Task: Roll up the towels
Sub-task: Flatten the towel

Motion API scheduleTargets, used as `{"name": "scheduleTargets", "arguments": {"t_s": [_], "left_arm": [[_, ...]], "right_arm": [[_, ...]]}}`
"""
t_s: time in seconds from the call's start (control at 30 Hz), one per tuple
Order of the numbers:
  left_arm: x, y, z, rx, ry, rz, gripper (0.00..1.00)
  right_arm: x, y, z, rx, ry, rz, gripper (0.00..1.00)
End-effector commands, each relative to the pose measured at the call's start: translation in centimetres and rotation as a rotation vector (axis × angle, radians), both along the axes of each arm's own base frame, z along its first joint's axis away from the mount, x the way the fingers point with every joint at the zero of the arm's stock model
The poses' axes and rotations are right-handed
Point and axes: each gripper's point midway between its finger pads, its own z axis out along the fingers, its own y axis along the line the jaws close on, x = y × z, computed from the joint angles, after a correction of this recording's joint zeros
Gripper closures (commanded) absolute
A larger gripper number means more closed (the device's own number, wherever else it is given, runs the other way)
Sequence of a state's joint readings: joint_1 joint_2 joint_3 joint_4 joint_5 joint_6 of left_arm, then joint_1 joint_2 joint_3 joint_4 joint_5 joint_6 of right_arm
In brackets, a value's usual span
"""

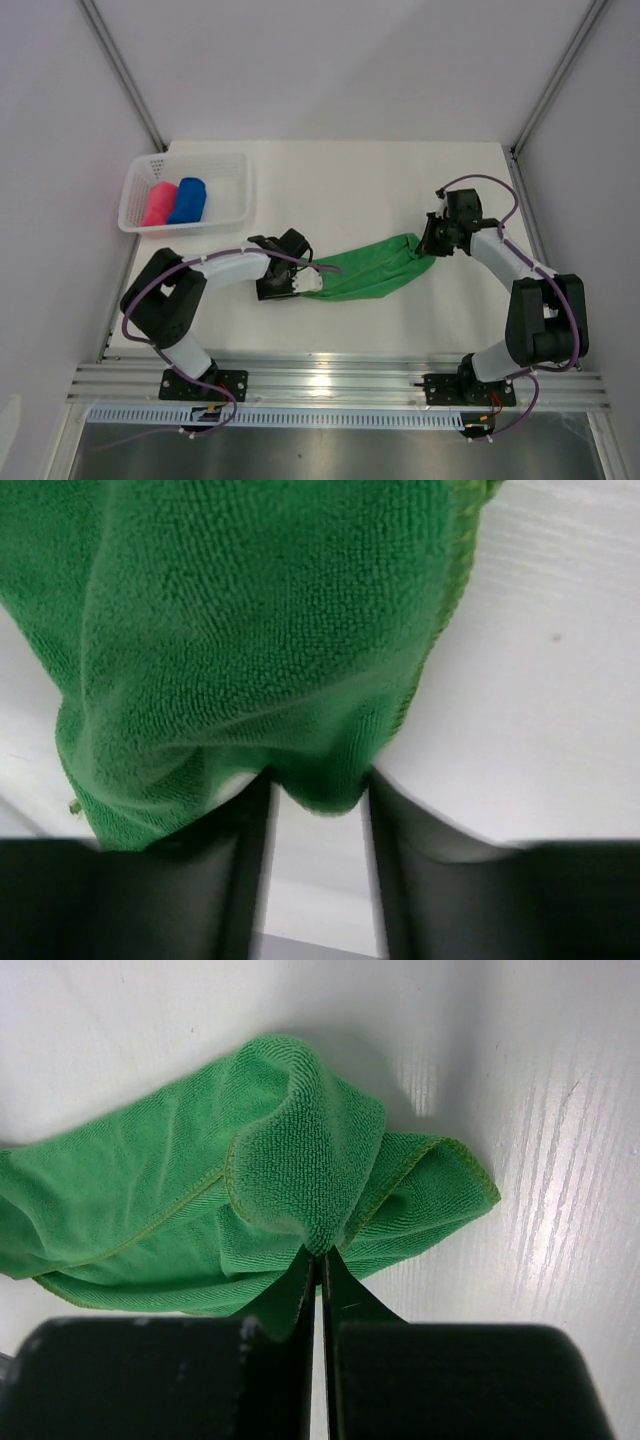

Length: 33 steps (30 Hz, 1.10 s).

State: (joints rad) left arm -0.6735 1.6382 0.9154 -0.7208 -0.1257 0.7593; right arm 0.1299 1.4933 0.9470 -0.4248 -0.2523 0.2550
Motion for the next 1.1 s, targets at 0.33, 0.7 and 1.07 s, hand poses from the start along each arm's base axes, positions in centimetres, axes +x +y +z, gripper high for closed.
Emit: {"name": "scheduleTargets", "arguments": {"t_s": [0.33, 0.7, 1.07], "left_arm": [[3.3, 1.5, 4.0, -0.093, -0.046, 0.217, 0.99], [6.3, 4.4, 23.5, -0.419, -0.434, 0.43, 0.99], [3.1, 7.2, 32.7, -0.494, -0.691, 0.422, 0.99]], "right_arm": [[1.7, -2.7, 5.6, -0.063, -0.127, -0.026, 1.0], [-0.5, -9.0, 17.7, -0.295, -0.402, -0.211, 1.0], [-7.5, -12.7, 29.8, -0.425, -0.675, -0.346, 1.0]]}}
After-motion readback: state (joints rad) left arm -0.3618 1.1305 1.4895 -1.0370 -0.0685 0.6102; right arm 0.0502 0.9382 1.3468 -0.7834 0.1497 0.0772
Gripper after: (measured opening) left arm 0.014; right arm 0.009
